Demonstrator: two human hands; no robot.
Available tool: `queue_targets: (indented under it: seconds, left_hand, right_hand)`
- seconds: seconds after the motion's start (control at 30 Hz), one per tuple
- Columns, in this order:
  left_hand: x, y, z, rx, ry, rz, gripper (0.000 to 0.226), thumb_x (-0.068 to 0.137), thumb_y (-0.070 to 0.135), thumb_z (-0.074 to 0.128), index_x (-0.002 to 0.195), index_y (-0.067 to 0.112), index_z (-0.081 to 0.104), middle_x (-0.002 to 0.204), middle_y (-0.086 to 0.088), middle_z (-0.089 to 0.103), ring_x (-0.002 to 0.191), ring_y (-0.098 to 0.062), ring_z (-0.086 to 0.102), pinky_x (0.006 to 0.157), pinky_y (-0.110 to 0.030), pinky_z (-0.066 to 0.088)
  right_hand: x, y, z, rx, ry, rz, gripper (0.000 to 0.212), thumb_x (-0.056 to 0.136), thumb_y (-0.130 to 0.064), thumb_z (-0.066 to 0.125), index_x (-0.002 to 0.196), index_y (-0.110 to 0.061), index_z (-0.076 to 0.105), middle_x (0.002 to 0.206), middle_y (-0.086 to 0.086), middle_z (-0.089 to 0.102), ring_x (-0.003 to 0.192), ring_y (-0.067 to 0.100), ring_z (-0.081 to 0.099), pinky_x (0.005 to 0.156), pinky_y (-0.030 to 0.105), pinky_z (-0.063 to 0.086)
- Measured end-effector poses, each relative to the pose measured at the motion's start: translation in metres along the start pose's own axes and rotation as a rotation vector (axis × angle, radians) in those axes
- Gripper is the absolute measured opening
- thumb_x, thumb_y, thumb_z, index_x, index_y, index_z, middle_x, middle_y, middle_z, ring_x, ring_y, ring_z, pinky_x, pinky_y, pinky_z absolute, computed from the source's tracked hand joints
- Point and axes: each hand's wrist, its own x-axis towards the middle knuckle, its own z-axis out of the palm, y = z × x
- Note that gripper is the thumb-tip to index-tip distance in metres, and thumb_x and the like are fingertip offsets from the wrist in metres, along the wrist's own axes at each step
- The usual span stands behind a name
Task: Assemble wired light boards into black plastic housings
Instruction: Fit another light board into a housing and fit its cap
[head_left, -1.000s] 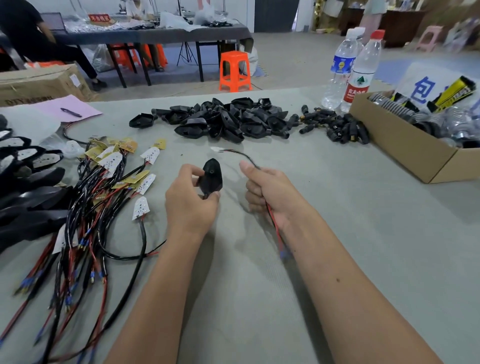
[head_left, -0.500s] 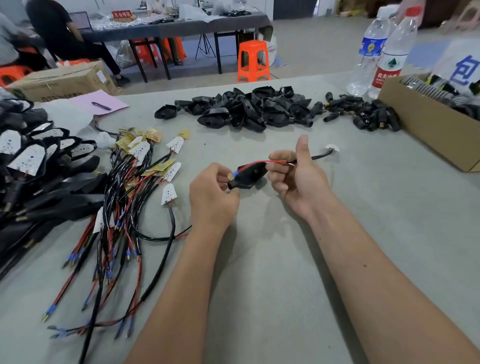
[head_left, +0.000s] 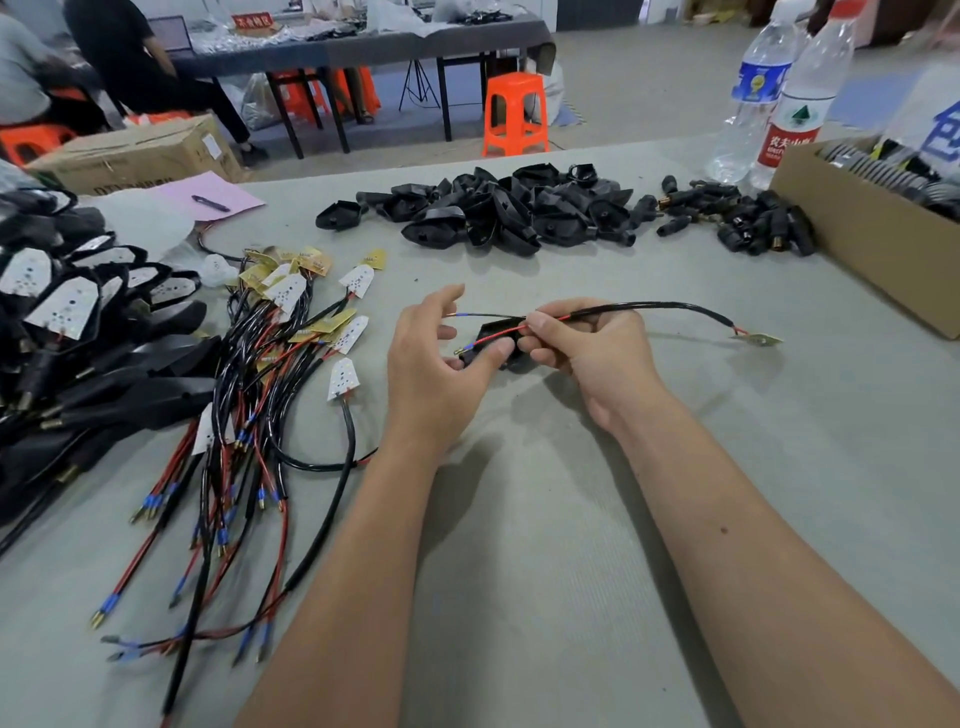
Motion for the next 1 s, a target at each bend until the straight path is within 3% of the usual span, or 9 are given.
queue_targets:
  seconds: [0.07, 0.13, 0.3, 0.5, 0.6, 0.7, 0.8, 0.87, 1.0]
  left_hand:
    - [0.001, 0.001, -0.002, -0.024, 0.022, 0.004, 0.021, 0.089, 0.022, 0.079, 0.11, 0.021, 0.074, 0.096, 0.009, 0.071, 0.081, -0.005, 0.065, 0.069, -0.032, 0.057]
    - [0.002, 0.001, -0.004, -0.053, 0.004, 0.004, 0.006, 0.092, 0.016, 0.074, 0.095, 0.017, 0.079, 0.075, 0.009, 0.072, 0.066, -0.008, 0.063, 0.064, -0.034, 0.052]
    - [0.0, 0.005, -0.002, -0.123, 0.027, -0.044, 0.016, 0.099, 0.017, 0.066, 0.093, 0.011, 0.079, 0.074, -0.004, 0.073, 0.066, -0.023, 0.067, 0.069, -0.047, 0.058]
    - [0.0, 0.009, 0.004, -0.21, 0.046, -0.02, 0.011, 0.091, 0.006, 0.073, 0.096, 0.012, 0.081, 0.082, 0.0, 0.077, 0.071, -0.017, 0.071, 0.072, -0.038, 0.06]
    - [-0.001, 0.009, 0.009, -0.13, 0.032, -0.011, 0.007, 0.087, 0.017, 0.079, 0.094, 0.019, 0.078, 0.079, 0.009, 0.073, 0.065, -0.007, 0.063, 0.067, -0.031, 0.054]
    - [-0.003, 0.005, 0.012, 0.156, 0.022, -0.087, 0.044, 0.075, 0.054, 0.083, 0.099, 0.023, 0.064, 0.088, 0.01, 0.064, 0.076, -0.011, 0.057, 0.072, -0.032, 0.048]
    - [-0.005, 0.006, 0.012, 0.352, -0.07, -0.101, 0.063, 0.065, 0.067, 0.083, 0.1, 0.023, 0.056, 0.093, 0.006, 0.06, 0.09, -0.018, 0.057, 0.078, -0.038, 0.048]
    - [-0.005, 0.007, 0.013, 0.373, -0.099, -0.094, 0.057, 0.068, 0.061, 0.085, 0.099, 0.022, 0.057, 0.091, 0.007, 0.062, 0.089, -0.019, 0.058, 0.076, -0.039, 0.048]
    - [-0.004, 0.005, 0.01, 0.263, -0.072, -0.122, 0.021, 0.077, 0.025, 0.083, 0.091, 0.022, 0.068, 0.074, 0.016, 0.062, 0.069, -0.008, 0.06, 0.071, -0.032, 0.052]
  right_hand:
    - [0.0, 0.0, 0.0, -0.007, -0.018, 0.003, 0.005, 0.088, 0.003, 0.076, 0.091, 0.002, 0.072, 0.076, 0.014, 0.076, 0.065, 0.019, 0.074, 0.056, 0.019, 0.056]
    - [0.0, -0.001, -0.001, -0.012, -0.02, 0.0, 0.005, 0.089, 0.0, 0.077, 0.091, 0.0, 0.072, 0.077, 0.013, 0.076, 0.065, 0.018, 0.073, 0.056, 0.019, 0.056]
    - [0.001, 0.0, -0.001, -0.01, -0.003, -0.002, 0.006, 0.092, -0.004, 0.075, 0.092, -0.003, 0.069, 0.074, 0.009, 0.075, 0.062, 0.016, 0.07, 0.054, 0.021, 0.055]
    - [-0.001, -0.001, 0.002, 0.075, -0.093, 0.014, 0.003, 0.092, -0.002, 0.073, 0.095, -0.004, 0.071, 0.081, 0.012, 0.076, 0.068, 0.017, 0.071, 0.06, 0.02, 0.056]
    - [-0.001, 0.001, 0.004, 0.082, -0.061, -0.009, 0.005, 0.092, 0.002, 0.071, 0.092, -0.003, 0.072, 0.08, 0.013, 0.075, 0.07, 0.018, 0.072, 0.062, 0.019, 0.056]
    - [0.002, 0.002, 0.001, 0.103, 0.034, -0.045, 0.006, 0.093, 0.006, 0.068, 0.092, 0.0, 0.07, 0.081, 0.013, 0.076, 0.074, 0.02, 0.075, 0.063, 0.02, 0.056]
    - [0.004, 0.003, -0.002, 0.101, 0.094, -0.066, 0.01, 0.092, 0.008, 0.069, 0.089, -0.002, 0.069, 0.079, 0.014, 0.076, 0.071, 0.022, 0.075, 0.063, 0.021, 0.057]
    - [0.005, 0.004, -0.003, 0.076, 0.114, -0.064, 0.011, 0.09, 0.007, 0.071, 0.087, -0.004, 0.069, 0.08, 0.014, 0.077, 0.071, 0.023, 0.076, 0.061, 0.021, 0.057]
    - [0.006, 0.005, -0.003, 0.007, 0.116, -0.067, 0.009, 0.088, 0.006, 0.074, 0.087, -0.002, 0.07, 0.077, 0.014, 0.077, 0.066, 0.021, 0.075, 0.059, 0.021, 0.057]
